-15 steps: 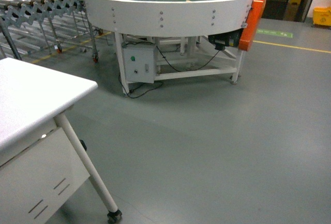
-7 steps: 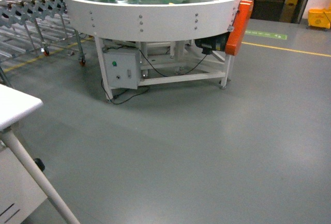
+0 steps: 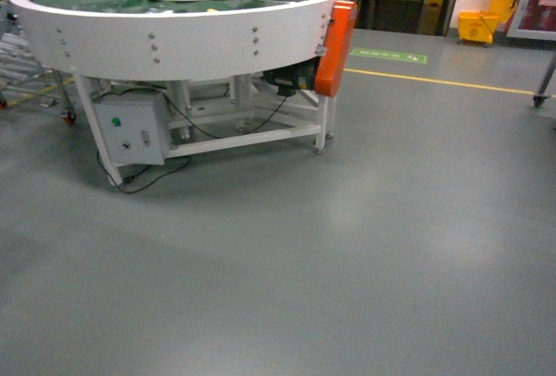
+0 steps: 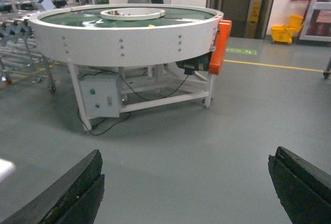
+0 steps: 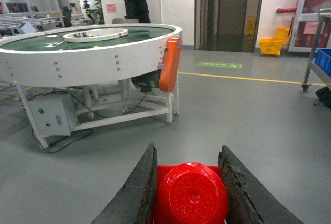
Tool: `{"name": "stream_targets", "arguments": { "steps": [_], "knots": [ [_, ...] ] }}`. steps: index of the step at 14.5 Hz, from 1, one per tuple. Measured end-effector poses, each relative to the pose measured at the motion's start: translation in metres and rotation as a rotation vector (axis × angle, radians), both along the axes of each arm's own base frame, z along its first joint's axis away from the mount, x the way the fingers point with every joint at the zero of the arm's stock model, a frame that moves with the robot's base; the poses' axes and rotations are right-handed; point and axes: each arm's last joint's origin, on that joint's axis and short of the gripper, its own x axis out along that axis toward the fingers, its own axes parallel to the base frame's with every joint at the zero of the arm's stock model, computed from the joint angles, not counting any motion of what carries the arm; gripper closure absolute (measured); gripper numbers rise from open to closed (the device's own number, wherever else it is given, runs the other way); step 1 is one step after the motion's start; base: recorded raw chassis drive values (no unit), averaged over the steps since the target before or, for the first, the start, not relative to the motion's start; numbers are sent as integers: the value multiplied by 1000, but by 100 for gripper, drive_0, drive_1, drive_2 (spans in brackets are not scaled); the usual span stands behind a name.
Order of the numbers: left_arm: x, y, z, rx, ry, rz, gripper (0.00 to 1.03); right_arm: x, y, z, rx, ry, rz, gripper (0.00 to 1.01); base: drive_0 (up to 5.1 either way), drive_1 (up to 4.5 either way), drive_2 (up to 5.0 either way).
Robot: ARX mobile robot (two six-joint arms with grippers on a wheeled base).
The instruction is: Pick red block from blue box to shelf
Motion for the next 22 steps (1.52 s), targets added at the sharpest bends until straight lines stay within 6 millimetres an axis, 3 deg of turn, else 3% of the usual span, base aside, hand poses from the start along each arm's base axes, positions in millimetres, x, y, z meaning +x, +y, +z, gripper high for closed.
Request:
{"name": "stream_targets", "arguments": {
  "steps": [22],
  "knots": [
    [0,0,0,0,-2,0,5,0,0,0,0,0,-1,74,204,-63,-579]
  ]
}}
